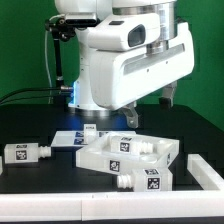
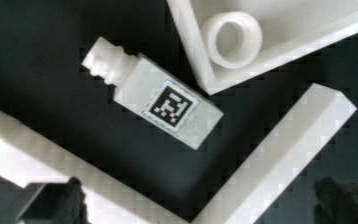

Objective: Assemble one leg

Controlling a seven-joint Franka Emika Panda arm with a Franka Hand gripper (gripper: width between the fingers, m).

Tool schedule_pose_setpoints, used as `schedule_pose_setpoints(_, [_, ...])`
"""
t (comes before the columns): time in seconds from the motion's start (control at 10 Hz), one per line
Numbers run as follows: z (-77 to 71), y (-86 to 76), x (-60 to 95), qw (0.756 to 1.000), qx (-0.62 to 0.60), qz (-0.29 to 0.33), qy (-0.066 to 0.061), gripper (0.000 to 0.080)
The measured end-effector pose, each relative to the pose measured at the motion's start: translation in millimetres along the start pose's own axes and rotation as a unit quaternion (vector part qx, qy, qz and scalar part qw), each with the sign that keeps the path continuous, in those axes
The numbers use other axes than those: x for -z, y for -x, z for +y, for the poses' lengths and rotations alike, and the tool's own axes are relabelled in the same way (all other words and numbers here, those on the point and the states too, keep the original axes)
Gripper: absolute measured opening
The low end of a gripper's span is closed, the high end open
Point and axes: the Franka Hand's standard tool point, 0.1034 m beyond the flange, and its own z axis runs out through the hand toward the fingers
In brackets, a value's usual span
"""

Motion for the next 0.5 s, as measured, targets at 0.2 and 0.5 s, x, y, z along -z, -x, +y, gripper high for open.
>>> schedule_pose_setpoints(0.2, [0.0,0.0,0.0,1.0,0.0,0.0,0.0,0.065])
schedule_pose_setpoints(0.5, [0.2,0.0,0.0,1.0,0.0,0.0,0.0,0.065])
